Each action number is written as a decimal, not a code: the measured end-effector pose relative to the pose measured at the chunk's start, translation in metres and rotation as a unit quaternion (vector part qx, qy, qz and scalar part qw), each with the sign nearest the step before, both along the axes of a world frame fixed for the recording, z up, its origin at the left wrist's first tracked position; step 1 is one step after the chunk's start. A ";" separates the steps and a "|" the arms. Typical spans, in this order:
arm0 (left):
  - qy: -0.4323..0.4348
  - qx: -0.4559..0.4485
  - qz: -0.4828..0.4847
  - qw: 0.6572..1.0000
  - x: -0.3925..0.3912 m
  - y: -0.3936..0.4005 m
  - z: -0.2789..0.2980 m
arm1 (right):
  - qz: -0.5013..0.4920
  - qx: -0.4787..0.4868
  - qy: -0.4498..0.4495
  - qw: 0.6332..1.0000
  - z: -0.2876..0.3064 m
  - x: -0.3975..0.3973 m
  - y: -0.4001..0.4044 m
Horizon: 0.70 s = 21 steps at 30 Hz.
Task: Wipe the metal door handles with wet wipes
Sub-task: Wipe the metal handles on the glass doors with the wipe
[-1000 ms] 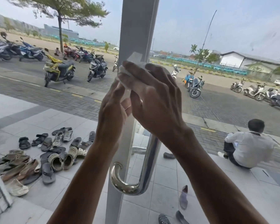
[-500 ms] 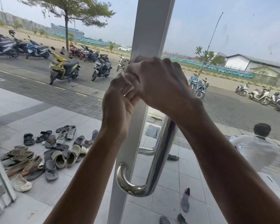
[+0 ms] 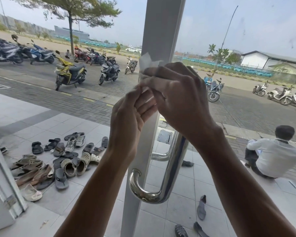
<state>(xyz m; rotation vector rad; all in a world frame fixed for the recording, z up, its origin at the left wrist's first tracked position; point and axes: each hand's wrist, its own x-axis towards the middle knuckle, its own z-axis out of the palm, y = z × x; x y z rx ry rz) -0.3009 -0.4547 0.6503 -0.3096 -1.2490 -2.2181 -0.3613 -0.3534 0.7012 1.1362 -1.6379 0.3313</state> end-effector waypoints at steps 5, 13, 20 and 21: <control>-0.002 -0.049 0.030 0.998 0.011 0.007 -0.002 | 0.089 -0.089 0.012 0.992 -0.023 -0.007 0.010; -0.023 -0.142 0.049 0.988 0.011 0.028 -0.025 | 0.159 -0.273 -0.044 0.948 -0.101 0.000 0.021; -0.049 -0.148 0.061 0.986 0.009 0.040 -0.048 | 0.157 -0.378 -0.183 0.894 -0.144 0.009 0.023; -0.049 -0.152 0.062 0.985 0.008 0.041 -0.051 | 0.149 -0.389 -0.204 0.886 -0.144 0.010 0.023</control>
